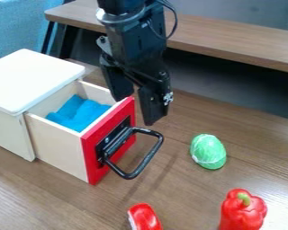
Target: Close the drawer
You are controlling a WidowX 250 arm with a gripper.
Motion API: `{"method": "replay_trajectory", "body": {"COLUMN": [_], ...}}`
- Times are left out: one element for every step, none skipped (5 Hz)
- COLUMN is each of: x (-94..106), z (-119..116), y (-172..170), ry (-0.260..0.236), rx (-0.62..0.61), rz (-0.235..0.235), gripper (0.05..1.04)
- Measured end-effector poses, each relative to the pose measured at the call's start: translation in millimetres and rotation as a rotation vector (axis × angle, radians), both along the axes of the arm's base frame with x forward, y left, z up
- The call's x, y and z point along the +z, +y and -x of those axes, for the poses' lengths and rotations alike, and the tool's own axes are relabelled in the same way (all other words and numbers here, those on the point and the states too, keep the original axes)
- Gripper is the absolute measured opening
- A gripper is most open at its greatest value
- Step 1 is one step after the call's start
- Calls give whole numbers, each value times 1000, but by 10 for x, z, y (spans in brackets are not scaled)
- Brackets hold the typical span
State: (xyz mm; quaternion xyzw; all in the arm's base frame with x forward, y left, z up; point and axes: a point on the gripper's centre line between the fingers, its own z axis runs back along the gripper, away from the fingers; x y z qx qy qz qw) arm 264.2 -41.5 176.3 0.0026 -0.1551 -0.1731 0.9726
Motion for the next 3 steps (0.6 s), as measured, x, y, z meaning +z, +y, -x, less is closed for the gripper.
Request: {"method": "replay_trajectory", "body": {"x": [-50,-70,-143], "z": [-4,-11,-30], "y": [-1,-2,-5], "ry": [18,24,49], "rx": [1,4,15], "rz": [-2,-2,-3], "gripper": [998,998,998]}}
